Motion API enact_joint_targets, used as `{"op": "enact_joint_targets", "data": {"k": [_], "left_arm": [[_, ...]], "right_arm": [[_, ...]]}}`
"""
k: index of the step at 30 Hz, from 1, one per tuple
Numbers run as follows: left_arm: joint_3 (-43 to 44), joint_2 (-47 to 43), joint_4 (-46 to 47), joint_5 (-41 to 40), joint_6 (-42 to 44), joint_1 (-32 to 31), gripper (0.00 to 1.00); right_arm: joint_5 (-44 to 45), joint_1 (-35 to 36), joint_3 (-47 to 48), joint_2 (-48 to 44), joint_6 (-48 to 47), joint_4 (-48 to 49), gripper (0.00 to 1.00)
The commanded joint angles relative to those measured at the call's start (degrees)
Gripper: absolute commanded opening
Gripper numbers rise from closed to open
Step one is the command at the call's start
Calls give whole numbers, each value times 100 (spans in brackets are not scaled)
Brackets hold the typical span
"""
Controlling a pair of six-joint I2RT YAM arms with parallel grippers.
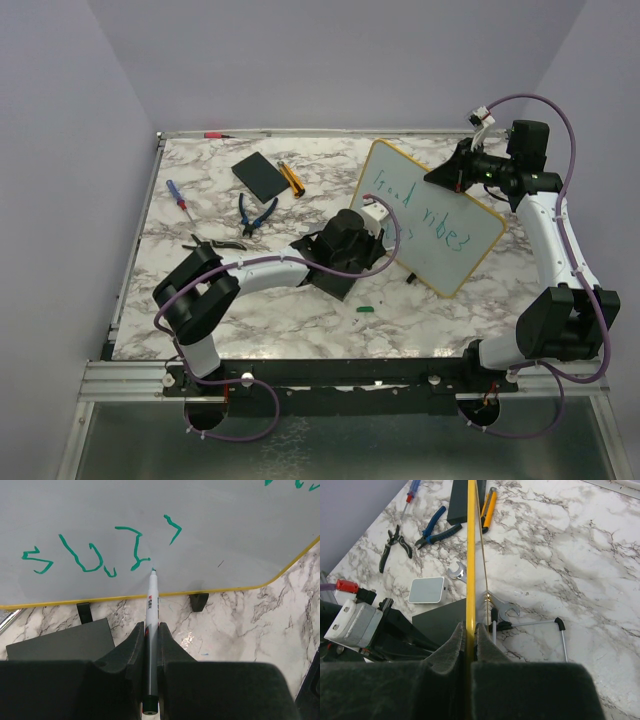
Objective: Write a sentence on the whiteboard
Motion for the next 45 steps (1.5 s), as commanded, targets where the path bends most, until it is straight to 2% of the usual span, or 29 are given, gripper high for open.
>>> {"op": "enact_joint_targets", "data": {"k": [1, 34, 45], "left_arm": [[283, 87, 212, -45, 47, -21, 0], [521, -377, 50, -140, 160, -19, 0], [-35, -672, 31, 96, -14, -38, 0]], "right_arm": [[-221, 69, -169, 23, 11, -345, 1], [-241, 71, -173, 43, 11, -337, 1], [-232, 69, -173, 33, 10, -345, 1]]}}
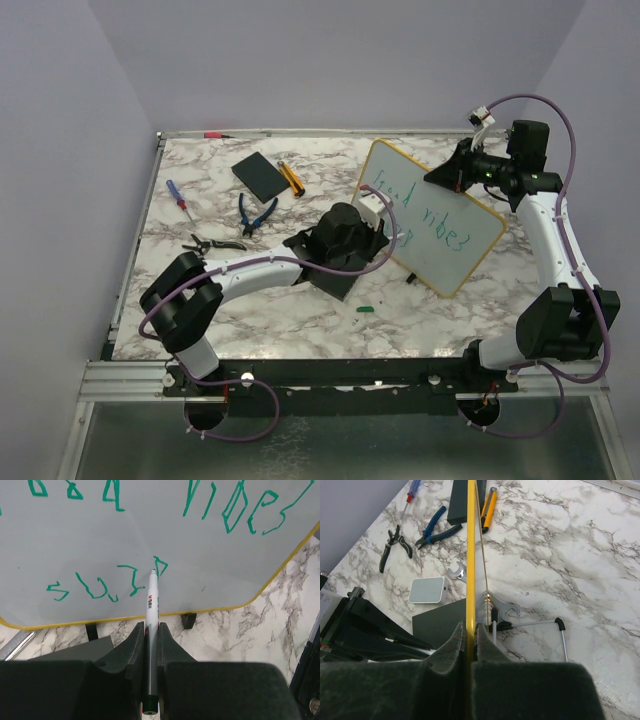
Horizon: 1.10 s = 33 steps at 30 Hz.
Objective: Write a sentence on the whiteboard
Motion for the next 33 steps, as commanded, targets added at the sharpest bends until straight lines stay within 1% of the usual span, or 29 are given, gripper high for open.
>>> {"op": "enact_joint_targets", "data": {"k": [1, 6, 19, 33], "left_arm": [[-316, -307, 83, 126, -114, -33, 0], [-390, -215, 83, 112, -138, -47, 0], [-21, 250, 99, 233, -82, -91, 0], [95, 379, 112, 140, 6, -93, 0]], "right_arm": [[-227, 69, -173, 40, 11, -352, 1], [-232, 69, -165, 35, 11, -353, 1], [-223, 69, -173, 49, 10, -356, 1], [-223, 68, -164, 36, 2, -356, 1]]}}
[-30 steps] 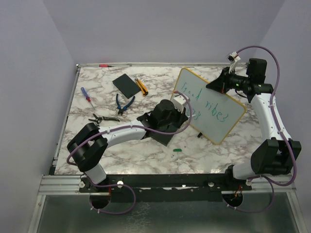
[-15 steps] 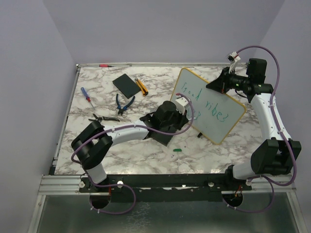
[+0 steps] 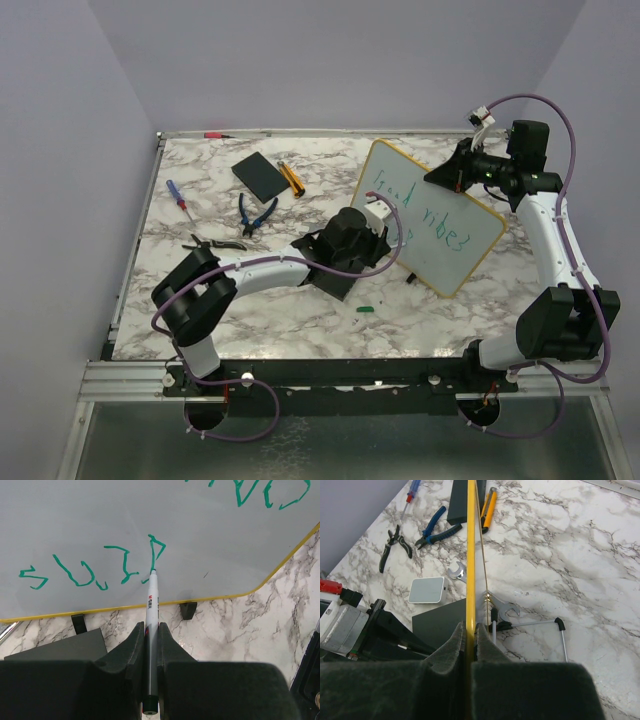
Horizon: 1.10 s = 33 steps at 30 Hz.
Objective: Write a sentence on the whiteboard
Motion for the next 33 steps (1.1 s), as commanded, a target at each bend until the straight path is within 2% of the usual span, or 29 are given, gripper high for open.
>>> {"op": "enact_joint_targets", "data": {"k": [1, 33], "left_arm": [[194, 91, 95, 57, 89, -28, 0], [260, 129, 123, 316, 201, -115, 0]], "right_arm": [[-219, 69, -164, 38, 2, -356, 1], [-223, 69, -164, 67, 2, -356, 1]]}}
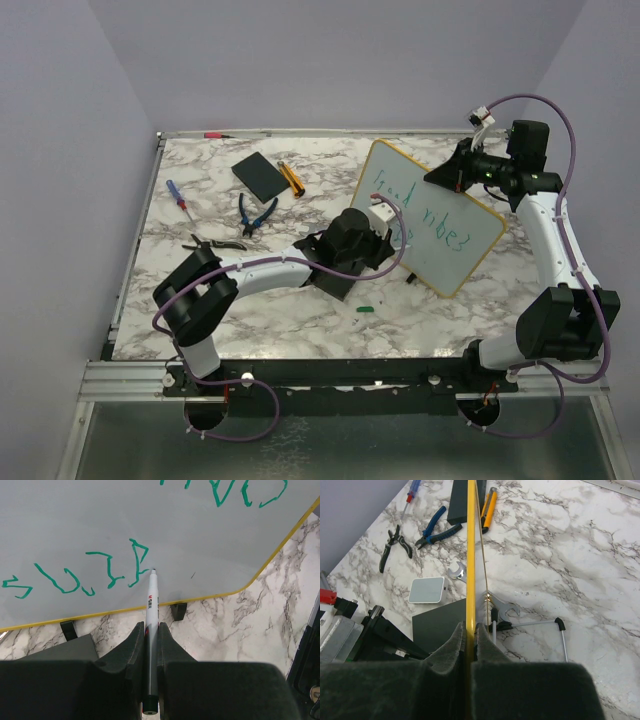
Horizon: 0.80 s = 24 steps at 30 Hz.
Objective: Write a sentence on the whiteboard
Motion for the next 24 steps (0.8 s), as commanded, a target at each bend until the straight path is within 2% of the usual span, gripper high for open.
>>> {"op": "enact_joint_targets", "data": {"k": [1, 10, 24], "left_arm": [[185, 112, 104, 139, 84, -41, 0], [194, 168, 56, 93, 77, -41, 0], [-20, -376, 51, 26, -46, -56, 0]], "right_arm": [[-222, 69, -164, 64, 2, -356, 1], [-218, 74, -173, 40, 2, -356, 1], [-229, 69, -175, 32, 2, -348, 1]]}}
